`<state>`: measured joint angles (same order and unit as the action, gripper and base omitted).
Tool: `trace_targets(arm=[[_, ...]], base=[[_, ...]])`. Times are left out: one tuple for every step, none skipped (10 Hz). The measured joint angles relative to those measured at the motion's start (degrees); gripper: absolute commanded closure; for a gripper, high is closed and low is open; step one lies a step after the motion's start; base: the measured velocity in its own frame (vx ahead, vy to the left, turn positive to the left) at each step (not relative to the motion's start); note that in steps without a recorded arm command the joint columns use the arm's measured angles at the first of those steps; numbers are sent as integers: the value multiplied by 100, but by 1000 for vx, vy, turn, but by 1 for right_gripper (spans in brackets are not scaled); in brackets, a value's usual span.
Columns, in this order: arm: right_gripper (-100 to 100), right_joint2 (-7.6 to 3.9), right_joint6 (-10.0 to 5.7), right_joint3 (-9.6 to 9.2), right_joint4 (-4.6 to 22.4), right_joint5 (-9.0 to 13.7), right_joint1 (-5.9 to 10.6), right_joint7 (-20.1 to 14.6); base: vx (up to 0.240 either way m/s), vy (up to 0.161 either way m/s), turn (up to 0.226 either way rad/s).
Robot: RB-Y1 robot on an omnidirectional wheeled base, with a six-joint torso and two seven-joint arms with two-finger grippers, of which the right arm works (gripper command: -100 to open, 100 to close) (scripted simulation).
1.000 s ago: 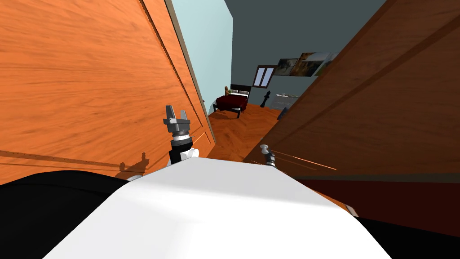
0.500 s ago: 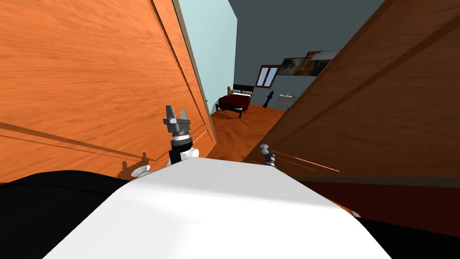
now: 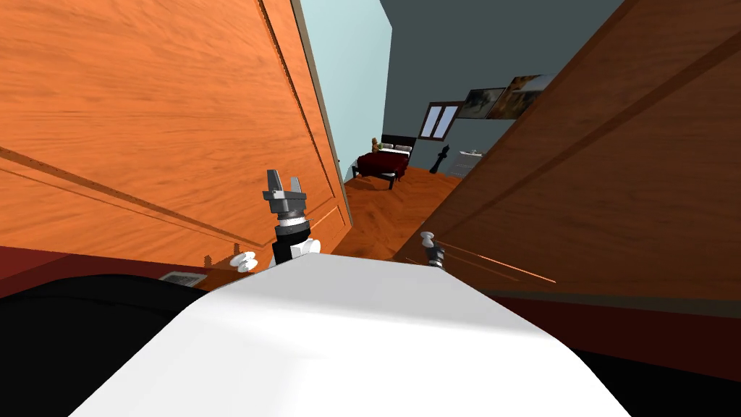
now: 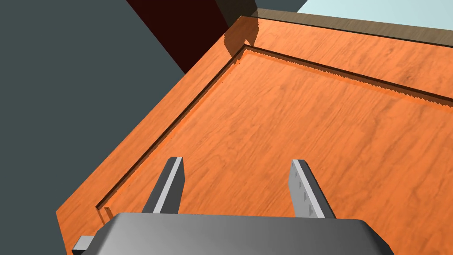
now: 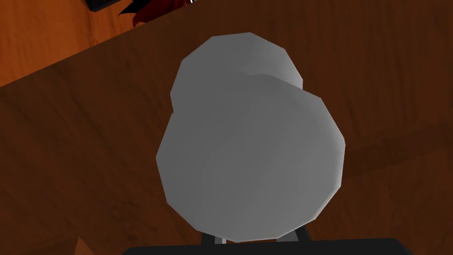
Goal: Pull the door open
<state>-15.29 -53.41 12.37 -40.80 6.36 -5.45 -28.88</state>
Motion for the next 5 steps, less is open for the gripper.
trace_targets(arm=[[100,-9,-5,-29,71,81,36,-156],[100,-14,-10,-44,67,125,14,-286],[100,-9,37,-58,29,209,1,-436],[100,-17,46,-83,106,319,47,-611],[100,8,62,-98,119,370,71,-728]], base=[[-54,-12,68],[-78,-7,112],[-105,-24,169],[-72,-29,72],[-26,-9,-2]])
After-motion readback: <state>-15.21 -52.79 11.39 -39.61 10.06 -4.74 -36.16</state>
